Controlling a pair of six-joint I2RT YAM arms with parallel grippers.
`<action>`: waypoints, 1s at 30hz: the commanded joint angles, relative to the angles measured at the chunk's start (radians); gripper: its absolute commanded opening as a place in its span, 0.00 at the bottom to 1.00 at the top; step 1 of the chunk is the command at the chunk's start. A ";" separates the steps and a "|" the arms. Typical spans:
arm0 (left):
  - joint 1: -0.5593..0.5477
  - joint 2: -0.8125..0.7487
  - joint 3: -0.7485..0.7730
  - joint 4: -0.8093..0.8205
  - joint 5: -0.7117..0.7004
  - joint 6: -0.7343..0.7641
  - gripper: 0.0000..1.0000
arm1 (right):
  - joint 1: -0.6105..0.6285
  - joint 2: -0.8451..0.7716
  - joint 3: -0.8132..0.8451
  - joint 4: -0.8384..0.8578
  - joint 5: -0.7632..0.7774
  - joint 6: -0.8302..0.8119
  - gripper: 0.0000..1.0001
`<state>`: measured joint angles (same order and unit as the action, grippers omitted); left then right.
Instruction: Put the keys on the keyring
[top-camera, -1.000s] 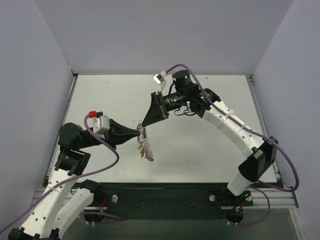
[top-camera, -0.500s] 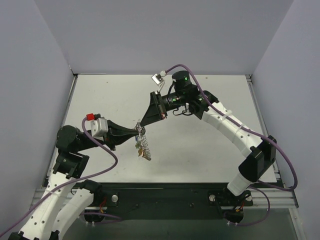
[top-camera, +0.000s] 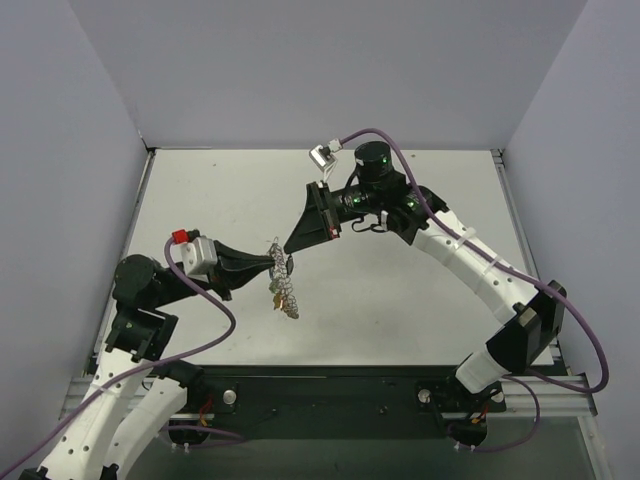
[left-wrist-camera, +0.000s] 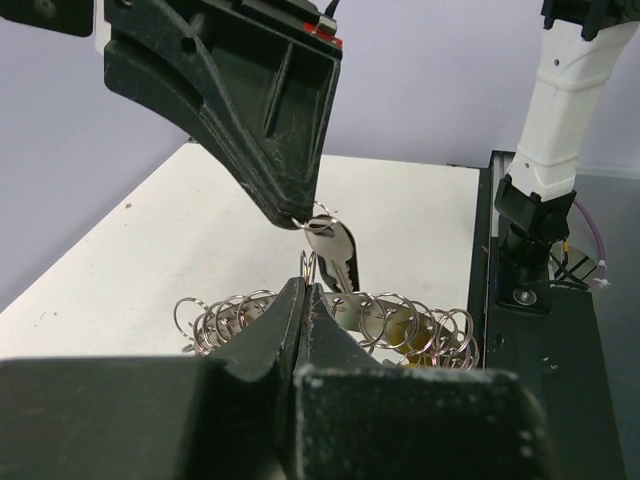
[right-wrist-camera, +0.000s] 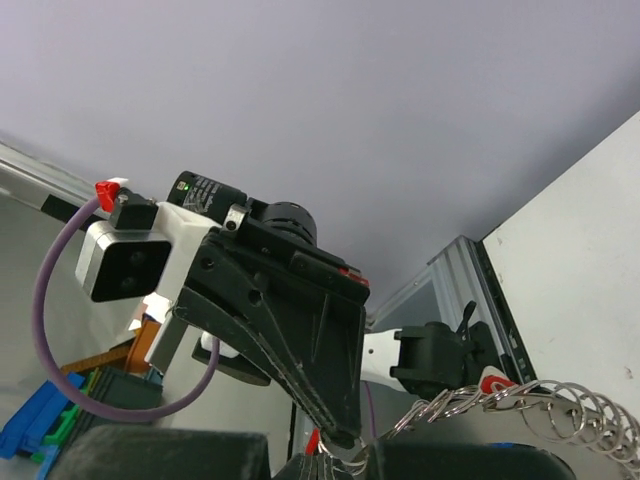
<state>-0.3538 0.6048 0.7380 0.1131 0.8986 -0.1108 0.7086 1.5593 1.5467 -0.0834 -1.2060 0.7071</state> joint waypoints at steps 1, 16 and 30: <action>-0.004 -0.016 0.012 0.060 -0.029 0.004 0.00 | 0.006 -0.054 -0.017 0.105 -0.052 0.048 0.00; -0.004 -0.045 -0.003 0.145 0.059 -0.075 0.00 | 0.009 -0.035 -0.036 0.112 -0.033 0.041 0.00; -0.004 -0.046 -0.019 0.200 0.036 -0.105 0.00 | 0.063 -0.027 -0.045 0.188 -0.033 0.115 0.00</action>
<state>-0.3546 0.5724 0.7101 0.2222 0.9504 -0.2035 0.7582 1.5444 1.4963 0.0380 -1.2133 0.7959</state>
